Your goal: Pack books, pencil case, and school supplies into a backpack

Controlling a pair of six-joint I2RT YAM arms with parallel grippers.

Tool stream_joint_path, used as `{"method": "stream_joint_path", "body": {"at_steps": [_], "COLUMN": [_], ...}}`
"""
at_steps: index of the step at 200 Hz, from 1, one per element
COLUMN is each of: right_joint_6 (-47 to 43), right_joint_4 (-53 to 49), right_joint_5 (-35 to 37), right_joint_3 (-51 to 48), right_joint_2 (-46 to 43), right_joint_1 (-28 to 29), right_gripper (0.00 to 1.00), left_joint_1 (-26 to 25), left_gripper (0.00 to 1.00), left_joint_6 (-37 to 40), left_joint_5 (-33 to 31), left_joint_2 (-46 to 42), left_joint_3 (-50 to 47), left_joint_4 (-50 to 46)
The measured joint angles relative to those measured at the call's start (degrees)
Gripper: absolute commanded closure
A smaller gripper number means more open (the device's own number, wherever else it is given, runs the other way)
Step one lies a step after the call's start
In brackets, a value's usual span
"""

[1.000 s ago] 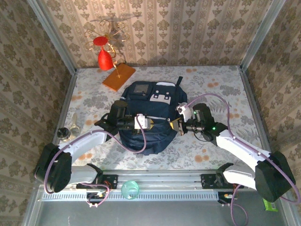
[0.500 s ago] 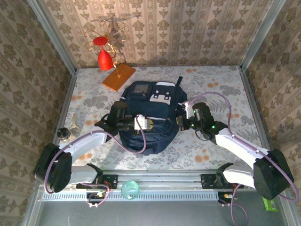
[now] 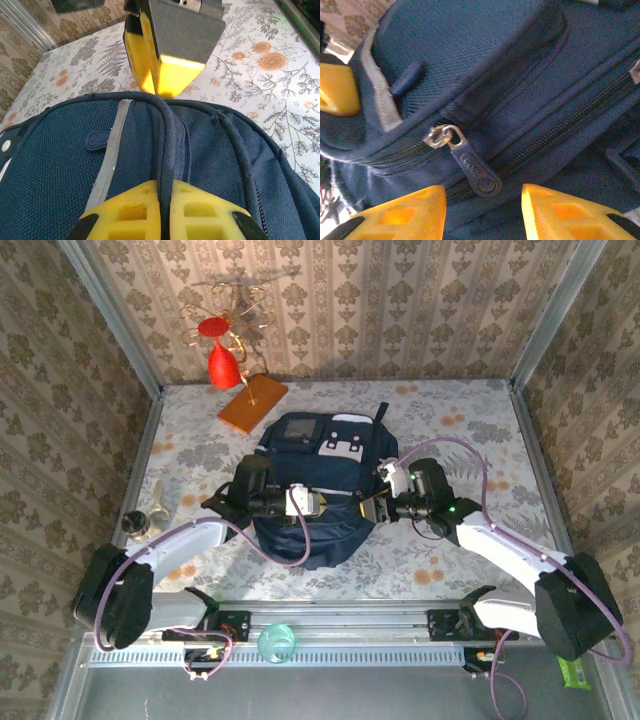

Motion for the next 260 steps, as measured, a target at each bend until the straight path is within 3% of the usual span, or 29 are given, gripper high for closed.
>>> {"method": "stream_joint_path", "body": {"at_steps": [37, 118, 154, 176, 245, 260], "right_joint_6": [-0.6, -1.4, -2.3, -2.6, -2.4, -1.4], "right_joint_4": [-0.2, 0.3, -0.5, -1.2, -2.9, -3.4], "right_joint_5": [-2.4, -4.0, -2.7, -1.6, 4.0, 9.0], "right_joint_3": [1.9, 2.4, 3.5, 3.5, 4.1, 4.7], "right_joint_2": [3.5, 3.6, 3.0, 2.3, 1.8, 1.9], "right_joint_1": [0.0, 0.0, 0.0, 0.1, 1.2, 0.8], "right_gripper": [0.56, 0.72, 0.94, 1.0, 1.0, 1.0], "left_joint_1": [0.0, 0.0, 0.0, 0.0, -0.2, -0.2], "left_gripper": [1.0, 1.0, 1.0, 1.0, 1.0, 1.0], "left_joint_6": [0.0, 0.0, 0.0, 0.0, 0.0, 0.0], "left_joint_5": [0.0, 0.0, 0.0, -0.1, -0.5, -0.2], "left_joint_2": [0.0, 0.0, 0.0, 0.0, 0.0, -0.1], "left_joint_3": [0.0, 0.0, 0.0, 0.0, 0.0, -0.1], "left_joint_4": [0.0, 0.0, 0.0, 0.0, 0.1, -0.2]}}
